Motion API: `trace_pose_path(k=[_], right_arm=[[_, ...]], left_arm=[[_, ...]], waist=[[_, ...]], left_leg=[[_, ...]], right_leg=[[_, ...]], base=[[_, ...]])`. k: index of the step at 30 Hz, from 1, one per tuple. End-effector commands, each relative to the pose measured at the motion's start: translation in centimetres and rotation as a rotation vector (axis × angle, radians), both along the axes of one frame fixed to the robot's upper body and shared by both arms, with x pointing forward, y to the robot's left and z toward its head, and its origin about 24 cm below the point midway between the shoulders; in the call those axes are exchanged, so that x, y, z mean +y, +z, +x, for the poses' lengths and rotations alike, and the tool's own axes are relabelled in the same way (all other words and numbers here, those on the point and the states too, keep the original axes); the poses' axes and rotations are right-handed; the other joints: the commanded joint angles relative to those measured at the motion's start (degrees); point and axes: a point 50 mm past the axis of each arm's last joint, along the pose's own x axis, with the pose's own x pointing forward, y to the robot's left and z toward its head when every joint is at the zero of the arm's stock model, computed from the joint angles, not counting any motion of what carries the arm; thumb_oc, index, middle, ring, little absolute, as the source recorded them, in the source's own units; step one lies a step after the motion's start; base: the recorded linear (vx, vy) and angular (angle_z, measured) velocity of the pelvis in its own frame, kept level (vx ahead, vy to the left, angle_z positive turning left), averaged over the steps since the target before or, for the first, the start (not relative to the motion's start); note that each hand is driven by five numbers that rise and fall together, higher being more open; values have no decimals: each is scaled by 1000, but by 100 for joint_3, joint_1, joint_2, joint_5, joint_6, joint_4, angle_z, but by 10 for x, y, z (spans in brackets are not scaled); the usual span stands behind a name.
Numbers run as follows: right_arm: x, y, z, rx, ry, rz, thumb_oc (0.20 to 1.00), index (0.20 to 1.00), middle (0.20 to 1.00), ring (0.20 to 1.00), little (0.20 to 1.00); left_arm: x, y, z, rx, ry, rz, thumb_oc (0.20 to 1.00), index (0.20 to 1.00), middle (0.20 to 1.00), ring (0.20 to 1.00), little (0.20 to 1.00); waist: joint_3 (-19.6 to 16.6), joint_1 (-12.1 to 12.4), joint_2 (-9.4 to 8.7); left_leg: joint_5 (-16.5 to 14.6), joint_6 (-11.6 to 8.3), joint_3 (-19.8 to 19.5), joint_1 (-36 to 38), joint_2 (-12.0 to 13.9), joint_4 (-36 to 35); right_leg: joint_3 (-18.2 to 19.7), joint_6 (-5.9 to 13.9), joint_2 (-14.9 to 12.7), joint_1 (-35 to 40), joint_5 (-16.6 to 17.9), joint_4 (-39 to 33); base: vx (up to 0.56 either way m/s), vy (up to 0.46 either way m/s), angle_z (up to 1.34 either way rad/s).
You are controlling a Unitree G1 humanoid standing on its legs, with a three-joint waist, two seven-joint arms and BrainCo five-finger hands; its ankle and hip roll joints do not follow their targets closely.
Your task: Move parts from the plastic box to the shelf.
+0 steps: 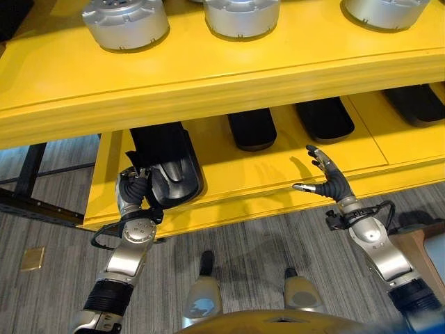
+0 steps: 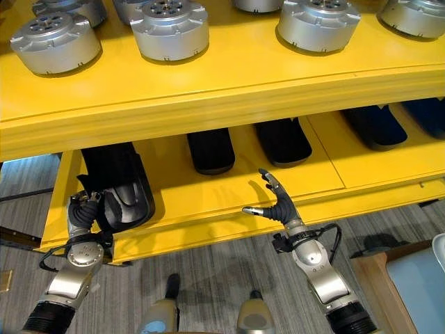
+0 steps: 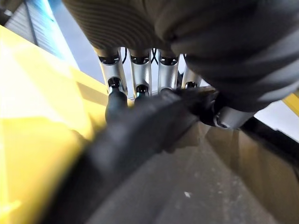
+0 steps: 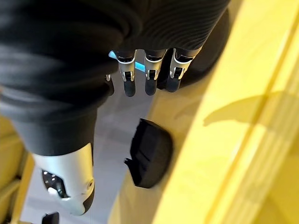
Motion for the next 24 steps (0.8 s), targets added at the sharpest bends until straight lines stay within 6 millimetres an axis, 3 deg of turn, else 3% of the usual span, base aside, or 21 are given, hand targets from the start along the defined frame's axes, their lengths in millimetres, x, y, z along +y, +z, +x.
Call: trace_pose_path(k=[1,6,9,10,11,12,13,16,19,24], right_arm=[[-11,31,0,-163,-32,-12,1000,1000,1000,1000,1000],[-23,33,-2,-179,-94,-15,1000,1000,1000,1000,1000],[-23,34,-2,-186,-88,-22,1000,1000,1000,1000,1000],[-21,36,-1,-189,-73,-26,1000,1000,1000,1000,1000],[-16,38,3,-185,-42,-36,1000,1000,1000,1000,1000],[-15,38,4,-185,-37,-36,1000,1000,1000,1000,1000],[-7,41,9,-178,24,-45,1000,1000,1000,1000,1000],[1,42,11,-174,80,-53,1000,1000,1000,1000,1000],[8,45,13,-180,113,-61,1000,1000,1000,1000,1000],[10,45,16,-194,109,-38,1000,1000,1000,1000,1000]], left_arm=[[-4,37,23,-193,-53,94,200,200,200,200,200],[-17,46,38,-210,-96,122,200,200,200,200,200],[-19,50,42,-216,-97,135,200,200,200,200,200],[-18,51,41,-219,-90,147,200,200,200,200,200],[-16,50,38,-214,-63,154,200,200,200,200,200],[-15,50,37,-214,-58,153,200,200,200,200,200],[-5,48,28,-205,-1,158,200,200,200,200,200],[8,45,16,-195,52,159,200,200,200,200,200],[20,43,8,-190,88,171,200,200,200,200,200],[19,51,20,-226,68,214,200,200,200,200,200]], waist=[[-243,-334,3],[-183,-492,19],[-144,-505,-1],[-109,-489,-33],[-73,-390,-56],[-77,-371,-47],[-45,-199,-74],[-45,-56,-73],[-73,-15,-13],[-32,43,-17]], left_leg=[[391,-852,987,376,582,7],[291,-807,1145,272,459,249],[73,-755,1028,250,334,554],[-48,-746,877,269,257,707],[-271,-722,434,316,137,921],[-282,-720,368,312,131,933],[-480,-716,-307,402,-20,1135],[-728,-667,-773,530,-164,1141],[-630,-605,-633,588,-105,809],[-331,-729,-435,284,93,612]], right_leg=[[-283,-290,221,-359,-437,746],[-419,-195,8,-496,-390,914],[-314,-116,-120,-493,-321,902],[-224,-80,-173,-480,-313,916],[60,-35,-175,-486,-283,909],[107,-33,-157,-504,-257,895],[520,-13,-54,-536,-242,906],[855,18,28,-552,-221,855],[963,140,3,-605,-185,785],[738,274,-233,-630,-22,494]], base=[[-30,98,95],[6,139,45],[54,92,4],[133,112,3],[117,88,2],[183,136,-3],[134,109,-27],[90,96,-140],[-9,97,-79],[-97,42,-4]])
